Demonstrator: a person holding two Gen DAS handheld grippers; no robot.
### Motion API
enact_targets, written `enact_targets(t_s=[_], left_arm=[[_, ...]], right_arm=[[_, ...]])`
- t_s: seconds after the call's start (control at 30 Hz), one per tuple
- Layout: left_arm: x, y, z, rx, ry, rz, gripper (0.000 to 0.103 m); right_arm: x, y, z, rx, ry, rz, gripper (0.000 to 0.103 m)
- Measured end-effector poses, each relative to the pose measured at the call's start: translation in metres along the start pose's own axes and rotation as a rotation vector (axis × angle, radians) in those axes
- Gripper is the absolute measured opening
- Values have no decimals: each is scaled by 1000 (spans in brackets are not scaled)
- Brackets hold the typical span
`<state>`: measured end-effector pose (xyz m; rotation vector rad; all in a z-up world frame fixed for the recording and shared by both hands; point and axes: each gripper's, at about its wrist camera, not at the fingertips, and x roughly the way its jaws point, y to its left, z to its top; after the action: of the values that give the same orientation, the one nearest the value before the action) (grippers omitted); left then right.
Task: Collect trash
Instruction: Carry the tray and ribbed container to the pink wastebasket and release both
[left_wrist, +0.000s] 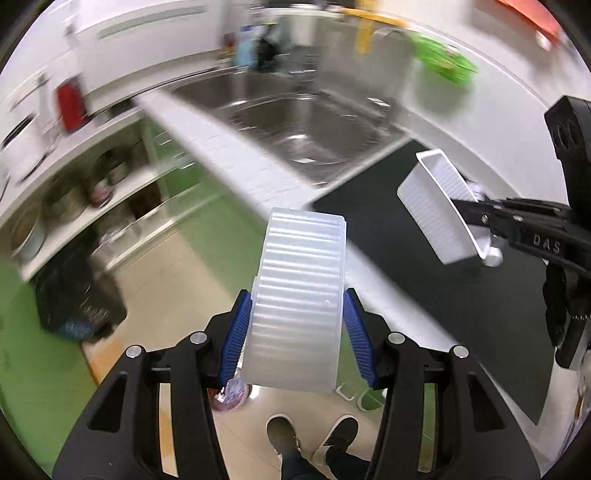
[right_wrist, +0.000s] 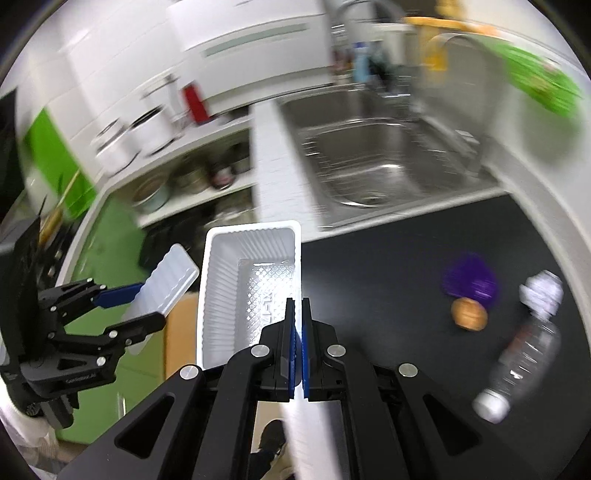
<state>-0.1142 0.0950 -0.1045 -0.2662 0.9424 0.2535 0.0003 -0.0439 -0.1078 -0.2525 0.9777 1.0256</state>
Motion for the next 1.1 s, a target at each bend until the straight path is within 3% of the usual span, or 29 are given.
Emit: enact_targets(t_s=[0.2, 0.4, 0.6, 0.83, 1.0, 1.03, 1.07, 1.1], left_arm=[[0, 93, -41, -170, 17, 96, 51], [27, 162, -101, -296, 75, 154, 51], [111, 212, -176, -381, 173, 159, 51], [231, 250, -256, -440, 267, 130, 51], [288, 265, -292, -465, 302, 108, 52], [299, 268, -298, -472, 308, 100, 60], [306, 271, -302, -478, 309, 97, 80], [310, 271, -306, -481, 304, 96, 86]], right_arm=[[73, 70, 8, -96, 80, 89, 2], [158, 131, -12, -183, 198, 154, 2], [259, 161, -58, -250, 305, 160, 2], [364, 155, -114, -258, 381, 138, 2], [412, 143, -138, -244, 414, 122, 2], [420, 140, -142, -241, 420, 117, 2], [427, 139, -146, -239, 425, 114, 2], [434, 137, -149, -237, 430, 110, 2]])
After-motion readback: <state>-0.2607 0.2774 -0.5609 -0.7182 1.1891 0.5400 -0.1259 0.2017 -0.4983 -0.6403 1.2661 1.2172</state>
